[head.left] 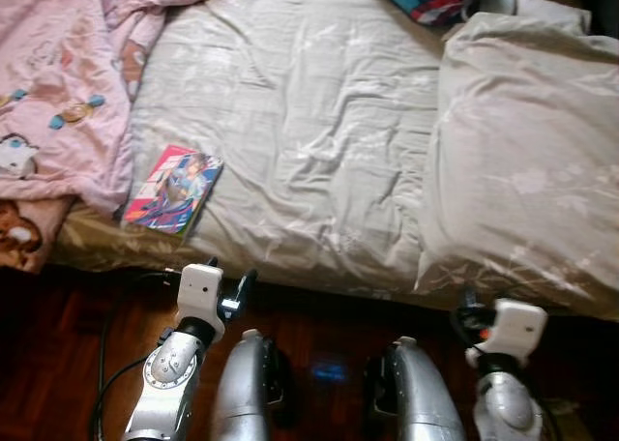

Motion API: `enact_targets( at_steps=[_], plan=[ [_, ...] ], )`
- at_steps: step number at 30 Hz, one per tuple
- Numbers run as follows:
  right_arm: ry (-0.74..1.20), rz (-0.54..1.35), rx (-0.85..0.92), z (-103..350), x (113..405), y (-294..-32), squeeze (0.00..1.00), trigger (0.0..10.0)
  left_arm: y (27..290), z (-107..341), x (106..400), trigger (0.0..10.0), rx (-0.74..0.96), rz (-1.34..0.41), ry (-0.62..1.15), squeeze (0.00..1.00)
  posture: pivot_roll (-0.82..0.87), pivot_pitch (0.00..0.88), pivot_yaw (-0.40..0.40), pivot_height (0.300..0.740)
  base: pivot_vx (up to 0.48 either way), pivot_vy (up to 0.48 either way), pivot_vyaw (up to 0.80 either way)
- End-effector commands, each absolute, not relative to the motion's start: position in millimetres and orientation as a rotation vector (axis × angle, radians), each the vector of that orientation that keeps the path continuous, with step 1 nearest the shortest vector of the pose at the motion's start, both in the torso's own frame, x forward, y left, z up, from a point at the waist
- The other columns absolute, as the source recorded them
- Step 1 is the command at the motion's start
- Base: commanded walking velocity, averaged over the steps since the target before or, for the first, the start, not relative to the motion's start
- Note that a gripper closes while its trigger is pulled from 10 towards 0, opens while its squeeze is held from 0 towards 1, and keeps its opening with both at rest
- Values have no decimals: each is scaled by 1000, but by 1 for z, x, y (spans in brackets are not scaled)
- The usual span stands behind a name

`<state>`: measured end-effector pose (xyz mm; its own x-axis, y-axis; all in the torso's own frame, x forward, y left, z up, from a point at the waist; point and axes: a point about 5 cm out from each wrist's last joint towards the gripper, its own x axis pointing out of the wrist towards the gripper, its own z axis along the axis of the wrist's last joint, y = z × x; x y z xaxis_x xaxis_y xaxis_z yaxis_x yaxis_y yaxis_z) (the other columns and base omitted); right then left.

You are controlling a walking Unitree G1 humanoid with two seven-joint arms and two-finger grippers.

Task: Clean up the room

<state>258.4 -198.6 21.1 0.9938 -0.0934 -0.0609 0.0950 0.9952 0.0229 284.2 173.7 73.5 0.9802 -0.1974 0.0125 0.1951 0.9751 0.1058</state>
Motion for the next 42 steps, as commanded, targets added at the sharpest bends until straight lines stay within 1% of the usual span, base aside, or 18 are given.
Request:
enact_targets(
  at_steps=[1,2,6,7,9,10,12,14,15,17,19,23,27,33,35,37,38,42],
  plan=[
    [168,-57,26,6,254,-197,0,10000,179,60,275,10000,96,-178,22,0,62,327,38,644,0,0,0],
    [168,-57,26,6,254,-197,0,10000,179,60,275,10000,96,-178,22,0,62,327,38,644,0,0,0],
    [178,-86,2,15,274,-203,0,10000,178,60,272,10000,94,-180,21,0,71,331,33,644,0,0,0],
    [178,-86,2,15,274,-203,0,10000,178,60,272,10000,94,-180,21,0,71,331,33,644,0,0,0],
    [160,-104,9,28,292,-206,0,10000,178,61,272,10000,94,-179,20,0,79,336,32,644,0,0,0],
    [148,-93,28,36,302,-203,0,10000,179,62,274,10000,96,-178,18,0,81,340,35,644,0,0,0],
    [139,-71,48,43,313,-198,0,10000,180,64,274,10000,97,-178,12,0,83,345,36,644,0,0,0],
    [136,-65,55,45,315,-197,0,10000,180,65,274,10000,98,-178,10,0,87,346,37,644,0,0,0],
    [179,-24,50,45,322,-188,0,10000,179,69,276,10000,100,-184,-4,0,104,359,40,644,0,0,0],
    [194,-8,40,46,324,-184,0,10000,178,71,276,10000,101,-187,-11,0,108,363,40,644,0,0,0],
    [253,30,37,46,332,-173,0,10000,180,80,273,10000,107,-193,-36,0,140,394,46,644,0,0,0],
    [262,22,45,51,338,-171,0,10000,183,89,268,10000,112,-189,-56,0,168,423,54,644,0,0,0],
    [278,-74,27,56,343,-184,0,10000,189,101,255,10000,120,-181,-76,0,213,464,77,644,0,0,0],
    [290,-117,7,57,343,-197,0,10000,191,109,250,10000,128,-180,-75,0,230,478,86,644,0,0,0],
    [310,-181,-14,57,341,-211,0,10000,193,112,248,10000,134,-179,-69,0,229,485,89,644,0,0,0],
    [314,-195,-17,57,341,-214,0,10000,193,112,248,10000,134,-179,-67,0,229,485,89,644,0,0,0],
    [322,-234,-13,56,338,-224,0,10000,193,114,247,10000,134,-181,-65,0,227,486,89,644,0,0,0],
    [344,-291,-22,52,331,-240,0,10000,190,115,247,10000,131,-187,-58,0,221,483,87,644,0,0,0]
  ],
)
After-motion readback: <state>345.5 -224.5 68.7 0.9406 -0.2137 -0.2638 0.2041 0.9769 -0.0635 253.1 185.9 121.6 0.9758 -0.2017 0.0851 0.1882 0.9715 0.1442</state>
